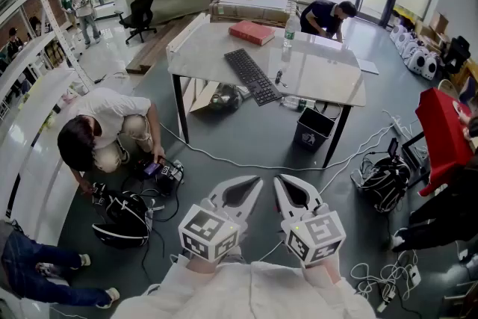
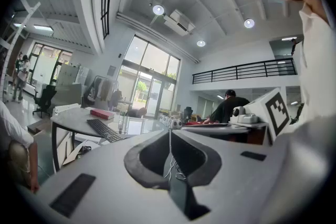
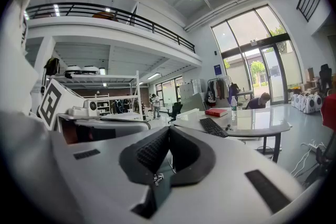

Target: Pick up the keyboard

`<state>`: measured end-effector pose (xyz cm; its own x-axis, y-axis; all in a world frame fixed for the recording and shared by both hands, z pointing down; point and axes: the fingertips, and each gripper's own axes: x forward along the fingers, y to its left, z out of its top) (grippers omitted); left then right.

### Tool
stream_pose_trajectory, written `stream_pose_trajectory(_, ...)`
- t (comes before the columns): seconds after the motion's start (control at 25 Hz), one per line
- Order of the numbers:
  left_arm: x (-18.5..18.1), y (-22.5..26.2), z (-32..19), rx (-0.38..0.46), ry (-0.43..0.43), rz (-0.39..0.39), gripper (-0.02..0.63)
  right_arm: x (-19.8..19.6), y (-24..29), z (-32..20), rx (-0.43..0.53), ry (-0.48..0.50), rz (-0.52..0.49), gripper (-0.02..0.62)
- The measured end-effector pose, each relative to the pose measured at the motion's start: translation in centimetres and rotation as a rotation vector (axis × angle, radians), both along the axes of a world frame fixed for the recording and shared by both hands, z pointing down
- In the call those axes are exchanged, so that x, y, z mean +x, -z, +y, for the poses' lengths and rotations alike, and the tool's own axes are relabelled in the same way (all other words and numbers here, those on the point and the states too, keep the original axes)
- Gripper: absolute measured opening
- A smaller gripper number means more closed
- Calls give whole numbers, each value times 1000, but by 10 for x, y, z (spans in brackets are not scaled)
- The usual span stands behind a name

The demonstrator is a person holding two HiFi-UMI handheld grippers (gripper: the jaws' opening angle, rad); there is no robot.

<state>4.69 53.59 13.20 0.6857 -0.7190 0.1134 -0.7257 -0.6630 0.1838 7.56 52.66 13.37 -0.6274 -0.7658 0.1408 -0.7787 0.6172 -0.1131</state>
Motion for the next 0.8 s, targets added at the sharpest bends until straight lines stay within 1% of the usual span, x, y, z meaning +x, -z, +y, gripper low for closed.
stream_pose_trajectory(0.2,-3,-4,-3,-3,6,4,19,-4,-3,-2,6,13,7,29)
stream_pose_trajectory(0.52,-7,-8,-11,-23,-12,8,18,-12,-6,-9,-8,17,15,29)
stream_pose_trajectory(0.72,-14,-11,-22,-34,-25,16,18,-15,-7,-22,-22,-11,-35,32)
stream_pose_trajectory(0.8,-19,-11,-27,-38,-29,22,18,-18,-7,-29,-27,-19,-30,32)
